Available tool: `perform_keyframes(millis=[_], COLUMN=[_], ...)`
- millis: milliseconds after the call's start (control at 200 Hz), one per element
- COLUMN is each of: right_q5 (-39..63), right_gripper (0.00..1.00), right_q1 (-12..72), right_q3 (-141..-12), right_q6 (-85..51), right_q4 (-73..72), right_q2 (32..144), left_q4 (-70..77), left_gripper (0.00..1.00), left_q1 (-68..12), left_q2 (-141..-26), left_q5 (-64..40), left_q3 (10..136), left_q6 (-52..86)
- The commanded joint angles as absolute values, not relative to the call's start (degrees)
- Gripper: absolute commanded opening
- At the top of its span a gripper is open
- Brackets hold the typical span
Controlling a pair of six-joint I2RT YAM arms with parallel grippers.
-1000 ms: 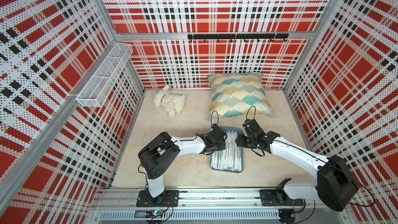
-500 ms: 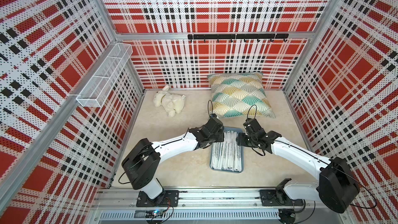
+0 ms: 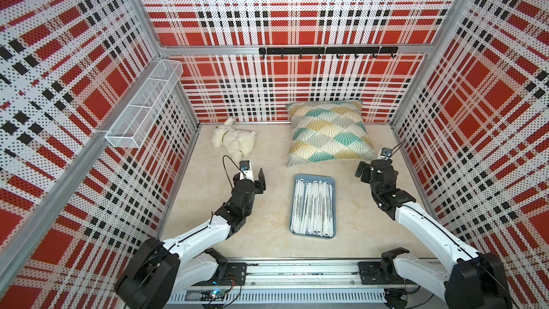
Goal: Put the straws into the storage box
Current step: Reset both arms
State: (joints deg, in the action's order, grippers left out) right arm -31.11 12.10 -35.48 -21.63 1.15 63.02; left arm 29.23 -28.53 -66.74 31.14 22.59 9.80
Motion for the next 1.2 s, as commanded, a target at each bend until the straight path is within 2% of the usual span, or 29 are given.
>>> perform_keyframes(millis=[0,95,170,331,381,406,481,641,792,882,947,1027,1112,1192], right_q5=[-36.4,-37.4,-31.0,-25.3,-21.6,-20.9,-18.1,-13.0,-12.4,-12.7,-19.7,-21.9,-19.6,-20.2], right_gripper=[1.0,1.0,1.0,0.99,0.99,0.99,1.0,1.0,1.0,1.0,1.0,1.0,1.0,1.0], right_q1=[10.0,8.5,5.2,1.2,0.4,0.3,0.3,0.2,0.4,1.8,6.1,7.3,3.0,3.1], right_q3=[-31.3,-26.5,-23.8,-23.5,-22.5,-22.3,-21.1,-18.5,-16.8,-10.4,-10.1,-14.8,-15.2,-15.0], right_q6=[-16.3,-13.7,-13.7,-14.8,-13.4,-13.1,-11.8,-9.4,-8.7,-5.6,-1.5,-2.7,-7.3,-6.9], right_q4=[-13.3,-27.0,-35.2,-39.7,-42.3,-42.8,-44.9,-49.3,-51.9,-70.3,-81.0,-65.8,-64.8,-66.7], right_q2=[67.1,72.0,76.4,80.9,80.8,80.6,80.2,78.9,78.1,83.5,91.3,88.0,88.1,88.8], left_q4=[40.9,42.1,50.7,68.7,71.3,71.3,75.6,89.0,86.1,82.8,82.7,82.5,82.6,82.3], left_gripper=[0.73,0.73,0.73,0.73,0.93,0.98,1.0,0.99,0.99,0.99,0.99,0.99,0.99,0.99], left_q1=[-22.9,-17.9,-12.7,-0.3,2.4,2.7,2.6,0.7,0.2,0.6,0.3,0.3,0.1,-0.5], left_q2=[-70.6,-72.2,-72.0,-75.9,-76.9,-76.8,-79.8,-90.7,-90.1,-90.0,-90.2,-90.1,-89.7,-90.0], left_q5=[37.6,40.4,33.9,15.6,9.3,8.8,7.8,7.0,12.9,14.5,15.0,14.9,15.4,16.5], left_q3=[23.1,22.9,18.5,8.8,8.4,8.3,8.0,7.4,8.6,9.9,10.2,10.1,9.9,10.4], left_q6=[3.5,5.6,4.5,8.1,8.3,7.2,5.1,2.7,4.3,5.2,5.2,5.1,4.9,4.5])
